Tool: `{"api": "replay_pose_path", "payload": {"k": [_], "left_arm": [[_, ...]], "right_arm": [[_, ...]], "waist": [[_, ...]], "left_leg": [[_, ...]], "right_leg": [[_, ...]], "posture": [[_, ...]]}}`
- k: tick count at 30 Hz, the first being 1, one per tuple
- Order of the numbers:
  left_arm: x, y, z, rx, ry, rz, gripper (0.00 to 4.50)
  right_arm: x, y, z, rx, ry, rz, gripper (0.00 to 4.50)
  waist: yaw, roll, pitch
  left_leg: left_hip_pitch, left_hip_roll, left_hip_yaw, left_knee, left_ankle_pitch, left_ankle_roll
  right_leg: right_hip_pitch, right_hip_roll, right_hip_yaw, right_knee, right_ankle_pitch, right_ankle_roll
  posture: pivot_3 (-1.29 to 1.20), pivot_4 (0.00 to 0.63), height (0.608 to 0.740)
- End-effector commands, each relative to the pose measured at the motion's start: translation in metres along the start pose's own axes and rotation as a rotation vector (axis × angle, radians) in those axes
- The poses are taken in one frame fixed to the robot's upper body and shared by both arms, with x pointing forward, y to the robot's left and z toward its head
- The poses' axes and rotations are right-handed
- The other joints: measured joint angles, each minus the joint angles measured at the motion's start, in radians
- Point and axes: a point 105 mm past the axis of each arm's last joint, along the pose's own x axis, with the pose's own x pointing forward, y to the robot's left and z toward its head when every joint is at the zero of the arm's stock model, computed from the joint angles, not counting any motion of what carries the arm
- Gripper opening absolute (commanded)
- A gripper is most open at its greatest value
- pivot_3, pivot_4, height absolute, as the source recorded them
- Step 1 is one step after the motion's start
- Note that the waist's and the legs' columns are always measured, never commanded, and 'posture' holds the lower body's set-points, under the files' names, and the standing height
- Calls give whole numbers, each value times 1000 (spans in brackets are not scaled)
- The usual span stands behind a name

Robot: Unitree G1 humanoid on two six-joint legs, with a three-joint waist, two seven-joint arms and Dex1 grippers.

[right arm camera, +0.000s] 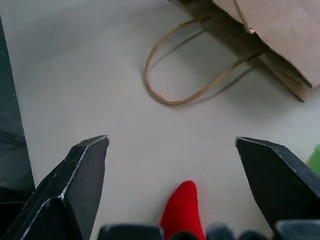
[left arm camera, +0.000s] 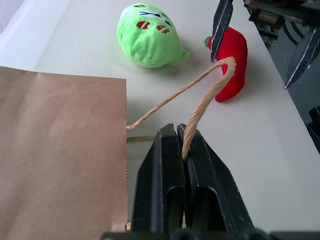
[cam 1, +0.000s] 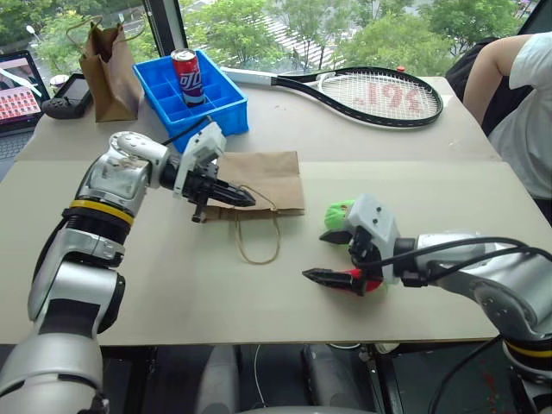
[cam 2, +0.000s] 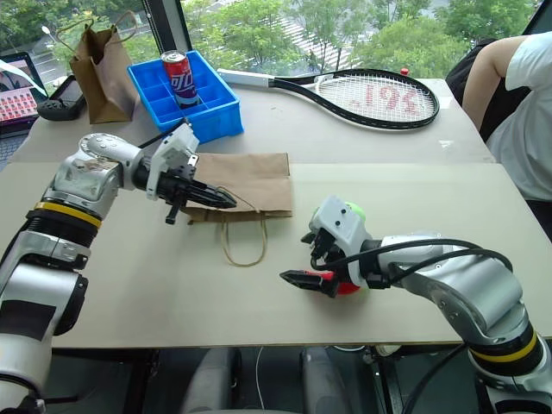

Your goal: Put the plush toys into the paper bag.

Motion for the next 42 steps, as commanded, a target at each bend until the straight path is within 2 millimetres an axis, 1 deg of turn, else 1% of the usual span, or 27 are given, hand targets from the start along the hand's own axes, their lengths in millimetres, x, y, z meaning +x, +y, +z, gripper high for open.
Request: {"api": "replay_pose_path", "payload": {"k": [1,4,5,7,8,11,14,16,18,20,24,26,28,30,32,34,36,40,42], "left_arm": [[8,-21,31,-80,-54,-12,0],[15,-30,46,-145,-130,-17,0],[17,-31,45,-147,-118,0,0],[17,-33,41,-150,-88,40,0],[17,-33,40,-149,-80,52,0],[13,-33,40,-178,-94,72,0],[12,-31,42,-193,-111,88,0],[12,-31,41,-197,-110,96,0],[12,-30,39,-205,-106,105,0],[10,-29,41,-228,-121,111,0],[4,-25,53,-276,-173,131,0],[0,-26,60,-298,-207,120,0],[-8,-21,66,-330,-240,128,0],[-14,-15,71,-341,-259,157,0],[-21,-11,81,-337,-293,180,0],[-28,-11,100,-277,-328,196,0],[-32,-22,117,-204,-339,162,0],[-34,-46,137,4,-286,135,0],[-37,-56,147,101,-291,117,0]], "right_arm": [[4,1,14,-4,-99,-34,3490],[14,-4,23,18,-173,-78,2385],[17,-4,25,31,-193,-84,2138],[32,-1,27,67,-241,-93,1453],[37,0,29,79,-257,-100,1025],[48,-8,31,109,-289,-154,104],[61,-14,33,148,-325,-180,104],[72,-20,31,164,-334,-200,104],[81,-21,29,174,-343,-199,104],[90,-24,25,181,-340,-204,104],[100,-32,21,178,-348,-231,104],[109,-38,17,191,-349,-248,104],[120,-39,6,175,-308,-250,104],[125,-37,3,188,-309,-240,104],[128,-37,-1,176,-286,-243,104],[129,-39,-7,167,-258,-260,104],[129,-41,-10,168,-248,-271,104],[129,-41,-10,166,-243,-272,104],[129,-42,-11,209,-261,-272,104]], "waist": [[-3,0,0],[-2,0,0],[-4,0,0],[-8,0,0],[-12,0,0],[-15,0,0],[-14,0,0],[-14,0,0],[-14,0,0],[-14,0,0],[-14,0,0],[-15,0,0],[-17,0,0],[-20,0,0],[-22,0,0],[-22,0,0],[-22,0,0],[-25,0,0],[-25,0,0]], "left_leg": [[0,0,0,0,0,0],[1,0,-1,0,1,0],[3,0,-1,0,1,1],[4,-1,-1,0,2,1],[4,-1,-1,0,2,2],[5,-1,-1,-1,2,1],[5,-1,-1,0,3,1],[4,-1,-1,0,3,1],[4,-1,-1,0,3,1],[4,-1,-1,0,3,1],[4,-1,-1,0,3,1],[4,-1,-1,0,3,1],[4,-1,-1,0,3,0],[4,-1,-1,0,3,0],[4,-1,-1,0,3,0],[5,-1,-2,0,3,0],[5,-1,-2,0,3,-1],[5,0,-2,0,4,-2],[6,0,-2,0,4,-2]], "right_leg": [[0,0,0,1,0,0],[1,0,0,2,0,0],[2,0,0,2,0,0],[2,0,0,3,0,0],[2,0,0,3,0,0],[2,1,0,4,0,-1],[2,1,0,4,0,-1],[2,0,0,4,0,-1],[2,1,-1,4,0,-1],[1,1,-1,4,0,-1],[1,1,-1,4,0,-1],[1,1,-1,4,0,-1],[1,1,-1,4,0,-1],[1,1,-1,5,0,-1],[1,1,-1,5,1,-1],[1,1,-1,6,1,-1],[1,1,-1,6,1,-1],[1,1,-1,6,1,-2],[1,1,-1,6,1,-2]], "posture": [[0,150,658],[0,150,658],[0,150,658],[0,150,658],[0,150,658],[0,150,658],[0,150,658],[0,150,658],[0,150,658],[0,150,658],[0,150,658],[0,150,658],[0,150,658],[0,150,658],[0,150,658],[0,150,658],[0,150,658],[0,150,658],[0,150,658]]}}
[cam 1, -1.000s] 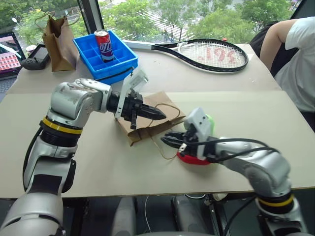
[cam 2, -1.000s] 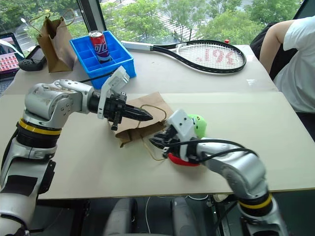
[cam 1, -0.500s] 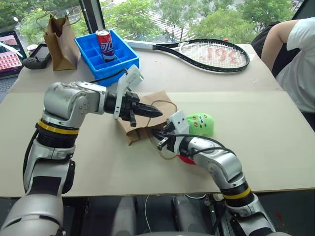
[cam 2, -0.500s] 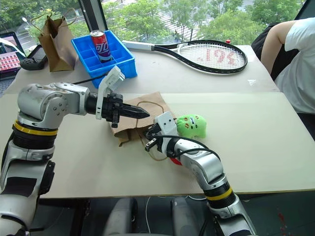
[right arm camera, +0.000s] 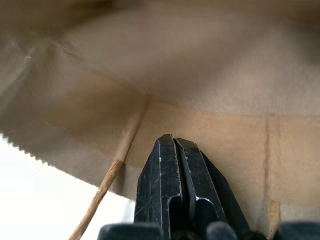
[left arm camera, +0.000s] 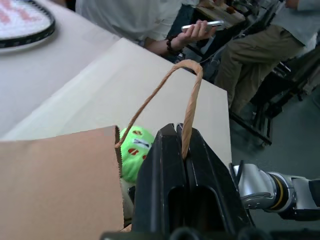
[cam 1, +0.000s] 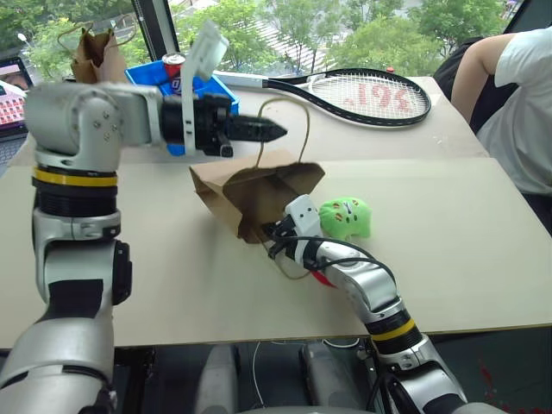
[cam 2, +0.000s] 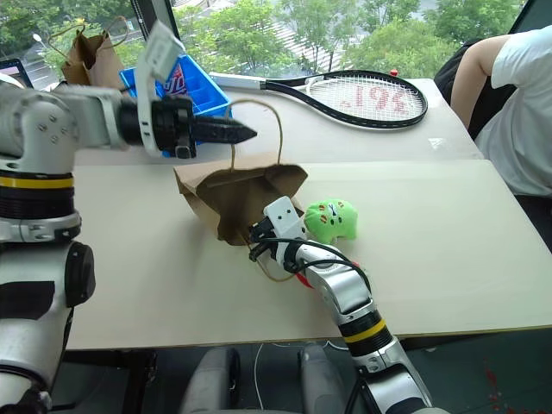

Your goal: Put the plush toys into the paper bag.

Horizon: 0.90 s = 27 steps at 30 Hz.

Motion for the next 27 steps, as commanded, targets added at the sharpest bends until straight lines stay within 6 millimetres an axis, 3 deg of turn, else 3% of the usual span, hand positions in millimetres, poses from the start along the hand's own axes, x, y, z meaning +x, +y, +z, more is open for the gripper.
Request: {"api": "replay_pose_path", "payload": {"k": [1,5,15,19,21,24,27], "left_arm": [[-5,-30,28,234,-33,-86,0],[-10,-39,30,327,-18,-118,0],[-21,-23,15,456,61,-55,0],[-21,-2,-6,434,94,14,0],[-21,6,-6,436,88,45,0],[-21,10,-5,435,77,54,0],[-19,11,-6,425,65,48,0]], "right_arm": [[1,-2,-13,72,31,-13,104],[0,-4,-13,72,28,-17,104],[-4,-6,-11,47,32,-22,104],[-20,1,12,15,-31,80,104],[-32,-4,26,21,-64,92,104],[-54,-11,55,-3,-118,105,763],[-82,-11,83,-25,-142,157,1941]], "waist": [[1,0,0],[2,0,0],[4,0,0],[7,0,0],[12,0,0],[14,0,1],[14,0,1]], "left_leg": [[0,0,0,0,0,0],[0,0,0,0,1,-1],[0,0,0,0,1,-1],[0,0,0,0,1,-1],[-2,0,0,1,1,-1],[-6,0,0,1,1,-1],[-6,0,0,1,1,-1]], "right_leg": [[0,0,0,0,0,0],[0,0,0,0,0,0],[0,0,0,0,0,0],[0,0,0,0,0,0],[-1,0,0,0,0,0],[-3,0,0,-1,0,0],[-3,0,-1,-2,0,0]], "posture": [[0,150,658],[0,150,658],[0,150,658],[0,150,658],[0,150,658],[0,150,658],[0,150,658]]}}
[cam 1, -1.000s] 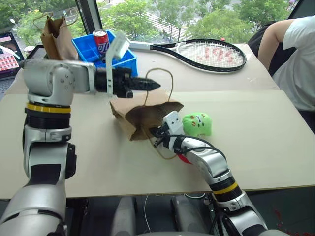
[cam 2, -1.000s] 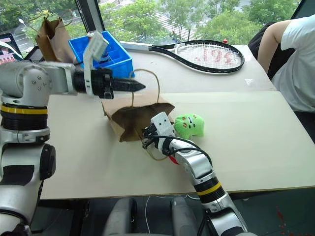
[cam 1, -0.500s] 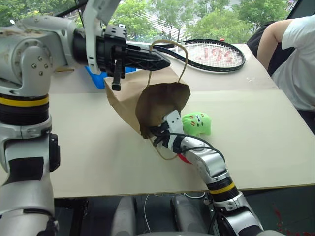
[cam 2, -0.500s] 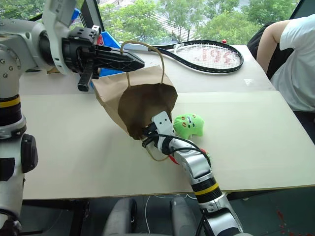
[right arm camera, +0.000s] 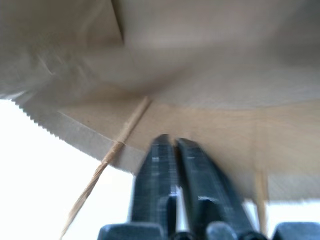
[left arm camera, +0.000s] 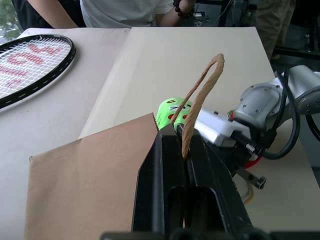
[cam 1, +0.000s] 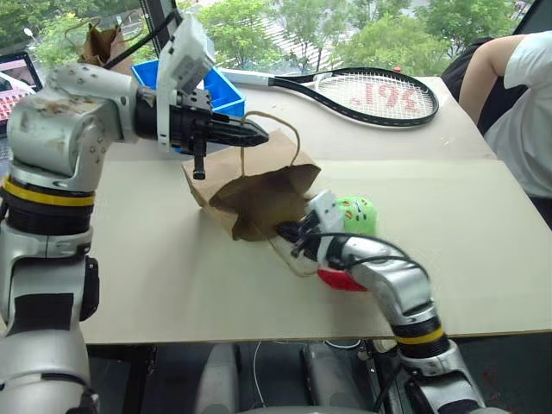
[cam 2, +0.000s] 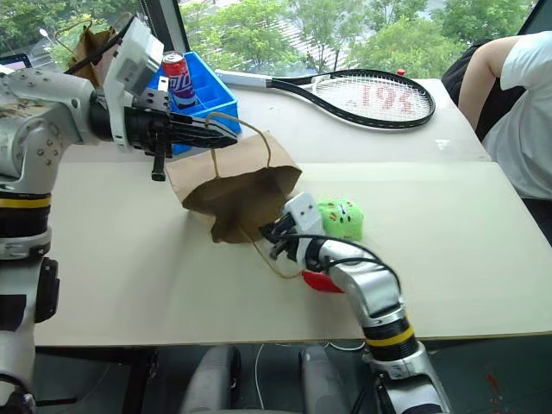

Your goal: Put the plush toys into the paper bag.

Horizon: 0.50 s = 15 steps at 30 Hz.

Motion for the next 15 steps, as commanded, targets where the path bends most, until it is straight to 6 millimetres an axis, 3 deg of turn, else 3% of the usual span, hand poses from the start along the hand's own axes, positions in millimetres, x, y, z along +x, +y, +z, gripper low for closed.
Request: {"api": "replay_pose_path", "payload": {"k": [1,5,7,8,12,15], "left_arm": [[-2,1,15,58,-36,14,0],[2,-1,13,48,-49,8,0],[4,-2,13,39,-62,3,0],[5,-3,13,37,-66,-2,0],[8,-7,13,27,-73,-19,0],[9,-11,13,16,-80,-34,0]], "right_arm": [[-34,10,50,-52,-80,84,2206],[-65,0,61,-87,-1,68,3514],[-75,-20,61,-121,54,-26,4295],[-80,-31,55,-138,102,-75,4479],[-84,-70,33,-149,198,-241,4479],[-77,-82,9,-88,249,-260,4479]], "waist": [[0,0,0],[3,0,0],[3,0,0],[4,0,0],[5,0,0],[-1,0,0]], "left_leg": [[0,0,0,0,0,0],[0,0,-1,0,0,0],[0,0,-1,0,0,0],[0,0,-1,0,0,0],[0,0,0,0,0,0],[0,0,0,-1,0,0]], "right_leg": [[0,0,0,0,0,0],[1,0,-1,-1,0,0],[1,0,-1,-1,0,0],[1,0,-1,-1,0,0],[1,0,-1,-2,0,0],[1,0,0,-1,0,0]], "posture": [[0,150,658],[0,150,658],[0,150,658],[0,150,658],[0,150,658],[0,150,658]]}}
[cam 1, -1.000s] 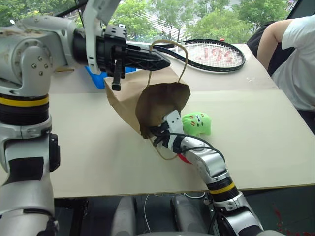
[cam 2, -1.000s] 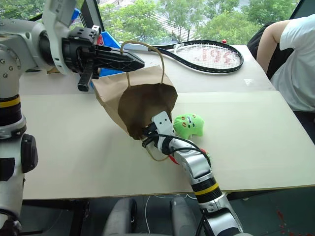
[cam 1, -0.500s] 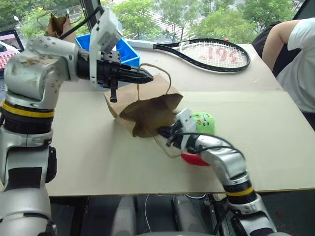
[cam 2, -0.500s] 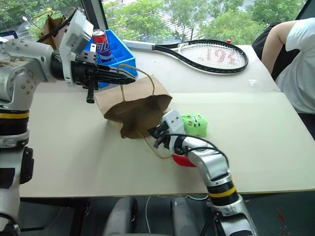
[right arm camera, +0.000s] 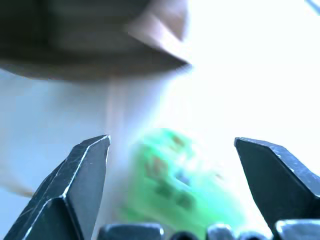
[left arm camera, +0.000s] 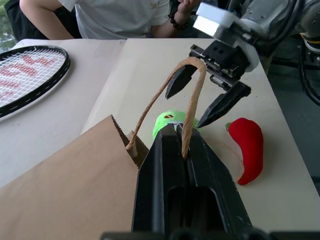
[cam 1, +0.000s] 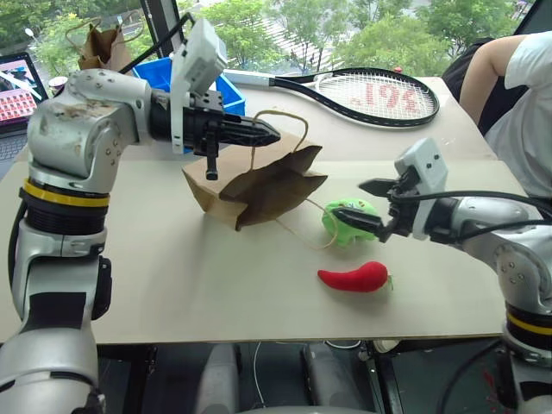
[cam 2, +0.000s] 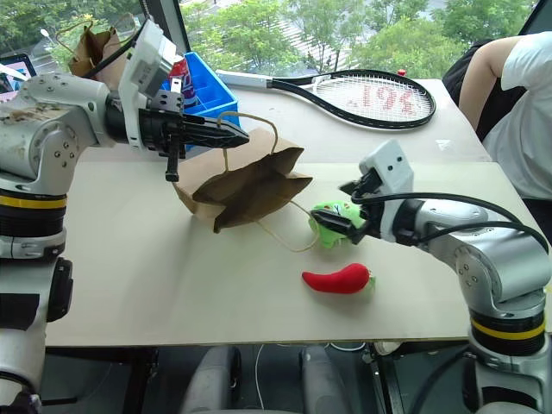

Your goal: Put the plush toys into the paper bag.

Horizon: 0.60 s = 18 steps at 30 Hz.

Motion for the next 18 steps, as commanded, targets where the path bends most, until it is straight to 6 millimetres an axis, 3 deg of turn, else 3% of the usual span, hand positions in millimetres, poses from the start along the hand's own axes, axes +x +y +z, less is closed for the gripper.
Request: {"api": "replay_pose_path", "payload": {"k": [1,6,7,10,13,15,18], "left_arm": [[-4,-6,13,33,-39,-5,0],[-5,-6,12,39,-29,-4,0],[-5,-6,13,39,-27,-3,0],[-6,-6,13,36,-29,-3,0],[-5,-8,13,32,-32,-11,0],[-5,-9,10,26,-25,-16,0],[-3,-8,8,12,-27,-17,0]], "right_arm": [[14,-4,-18,-4,51,-9,4479],[32,-6,-55,21,145,-22,4479],[32,-9,-56,32,140,-30,3968],[23,-19,-50,16,114,-64,3134],[3,-32,-44,-105,143,-112,2133],[-26,-50,-19,-168,107,-185,1489],[-49,-59,11,-211,45,-218,436]], "waist": [[-2,0,0],[-2,0,0],[-1,0,0],[-1,0,0],[10,1,0],[20,1,1],[23,4,2]], "left_leg": [[0,0,0,0,0,0],[0,0,0,0,0,0],[0,0,0,0,0,0],[0,0,0,0,0,0],[0,-1,0,1,0,0],[0,-1,0,1,0,0],[-1,-2,1,1,0,0]], "right_leg": [[0,0,0,0,0,0],[0,0,0,0,0,0],[0,0,0,0,0,0],[1,0,0,0,0,0],[1,-1,0,0,0,0],[1,-1,0,-1,0,0],[1,-2,0,-2,0,0]], "posture": [[0,150,658],[0,150,658],[0,150,658],[0,150,658],[0,150,658],[0,150,658],[0,150,658]]}}
